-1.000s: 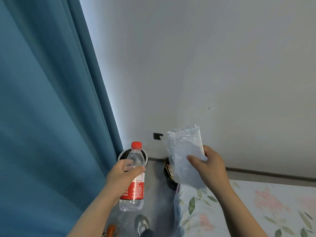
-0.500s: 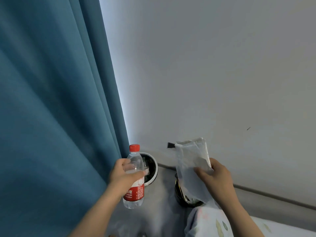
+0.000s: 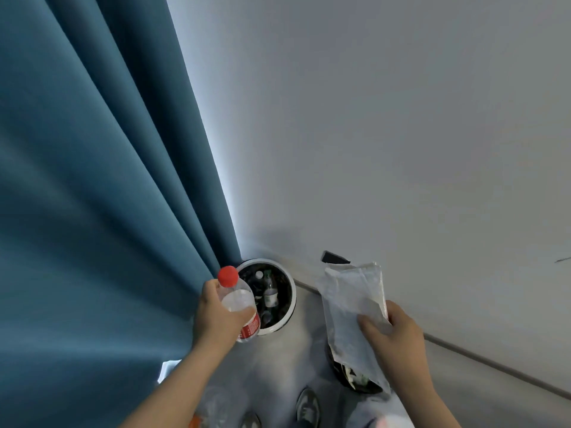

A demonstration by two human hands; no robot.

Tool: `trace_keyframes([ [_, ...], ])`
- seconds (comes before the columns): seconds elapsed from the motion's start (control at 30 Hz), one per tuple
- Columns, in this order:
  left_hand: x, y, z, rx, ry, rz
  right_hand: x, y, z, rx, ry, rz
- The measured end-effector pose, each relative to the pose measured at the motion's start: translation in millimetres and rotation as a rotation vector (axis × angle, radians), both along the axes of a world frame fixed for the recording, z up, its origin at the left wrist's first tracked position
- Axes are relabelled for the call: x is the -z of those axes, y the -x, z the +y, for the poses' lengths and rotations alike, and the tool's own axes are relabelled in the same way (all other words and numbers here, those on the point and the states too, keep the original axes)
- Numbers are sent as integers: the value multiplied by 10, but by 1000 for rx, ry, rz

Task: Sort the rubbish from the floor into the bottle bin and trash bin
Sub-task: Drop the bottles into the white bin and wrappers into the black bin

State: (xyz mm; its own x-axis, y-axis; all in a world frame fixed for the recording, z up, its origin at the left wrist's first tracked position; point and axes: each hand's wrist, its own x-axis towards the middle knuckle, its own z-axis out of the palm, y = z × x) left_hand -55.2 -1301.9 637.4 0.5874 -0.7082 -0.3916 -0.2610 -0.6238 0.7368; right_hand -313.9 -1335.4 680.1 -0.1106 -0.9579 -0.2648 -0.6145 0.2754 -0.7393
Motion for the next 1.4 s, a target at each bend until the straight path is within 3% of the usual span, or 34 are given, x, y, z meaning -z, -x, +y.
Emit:
trace_keyframes([
  [0.33, 1674, -180, -432, -19, -83, -91, 1491, -41, -524, -61, -92, 35],
  [0.6, 2499, -158, -618, -28, -140, -126, 2249, -74, -595, -109, -127, 76],
  [0.8, 2665, -77, -634, 48, -233, -117, 2502, 25, -601, -74, -173, 82],
  [1.03, 2678, 224, -599, 281, -383, 46, 2645, 306, -534, 32, -252, 119],
  [1.4, 2785, 1020, -686, 520, -455, 114, 2975, 1127, -408, 454, -386, 129],
])
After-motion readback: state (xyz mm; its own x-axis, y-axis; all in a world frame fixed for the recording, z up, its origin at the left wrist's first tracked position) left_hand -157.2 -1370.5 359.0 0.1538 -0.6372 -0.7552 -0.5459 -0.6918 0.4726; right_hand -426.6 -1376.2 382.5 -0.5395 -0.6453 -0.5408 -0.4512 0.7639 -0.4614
